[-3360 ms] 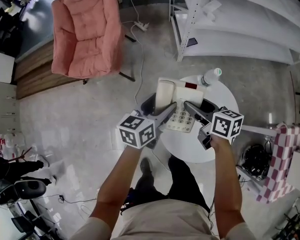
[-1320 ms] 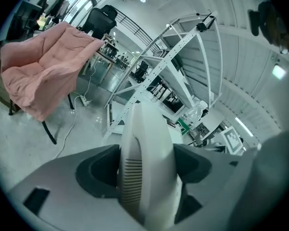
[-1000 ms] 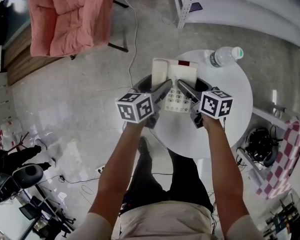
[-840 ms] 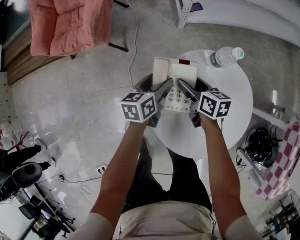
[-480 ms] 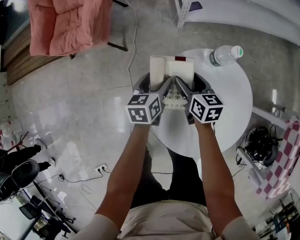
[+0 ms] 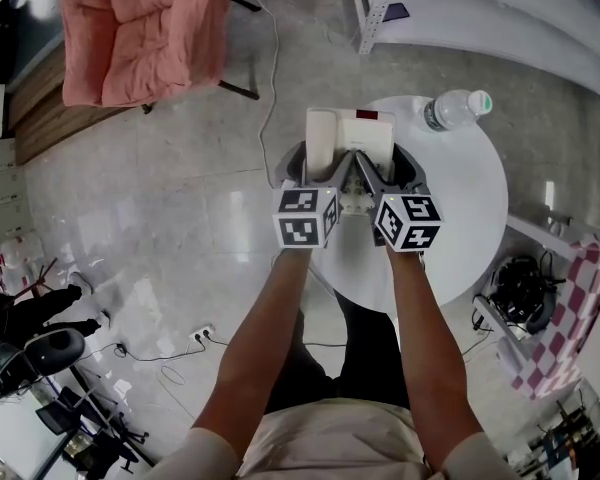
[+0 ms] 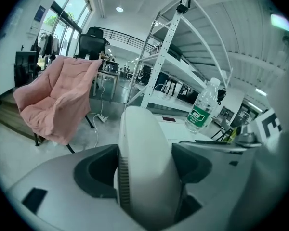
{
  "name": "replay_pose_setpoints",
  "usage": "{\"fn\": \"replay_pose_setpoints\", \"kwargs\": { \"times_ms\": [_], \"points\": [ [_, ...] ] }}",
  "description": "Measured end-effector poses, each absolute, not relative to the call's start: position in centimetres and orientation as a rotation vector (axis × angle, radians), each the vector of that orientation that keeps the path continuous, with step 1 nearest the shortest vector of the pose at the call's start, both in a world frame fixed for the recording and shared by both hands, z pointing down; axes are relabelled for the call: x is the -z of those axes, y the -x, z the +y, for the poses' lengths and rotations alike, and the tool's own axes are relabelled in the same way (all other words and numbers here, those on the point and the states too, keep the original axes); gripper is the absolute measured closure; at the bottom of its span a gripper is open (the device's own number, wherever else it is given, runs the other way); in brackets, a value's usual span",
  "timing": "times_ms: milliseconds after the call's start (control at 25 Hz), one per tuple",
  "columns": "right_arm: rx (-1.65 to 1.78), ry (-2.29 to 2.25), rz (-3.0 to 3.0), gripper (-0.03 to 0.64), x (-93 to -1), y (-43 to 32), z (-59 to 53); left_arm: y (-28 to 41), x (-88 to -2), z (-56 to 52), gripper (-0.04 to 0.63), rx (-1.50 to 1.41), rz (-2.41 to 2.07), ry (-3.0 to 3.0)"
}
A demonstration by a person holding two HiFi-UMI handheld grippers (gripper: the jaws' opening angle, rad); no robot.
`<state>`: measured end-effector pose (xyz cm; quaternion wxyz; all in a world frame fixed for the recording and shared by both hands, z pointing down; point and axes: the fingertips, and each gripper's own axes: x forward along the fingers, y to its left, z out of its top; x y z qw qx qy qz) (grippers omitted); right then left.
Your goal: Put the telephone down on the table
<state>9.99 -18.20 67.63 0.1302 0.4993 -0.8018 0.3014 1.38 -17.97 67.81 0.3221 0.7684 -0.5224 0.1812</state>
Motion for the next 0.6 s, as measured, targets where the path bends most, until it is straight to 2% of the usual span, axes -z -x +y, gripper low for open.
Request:
{"fn": "replay_pose_setpoints", "kwargs": {
  "times_ms": [600],
  "points": [
    [-0.721,-1.422,-2.246,0.333,-67.0,-9.8,-18.8,-0.3,-66.0,-17.7,0.274,-0.431,-1.431,-2.073]
  ]
}}
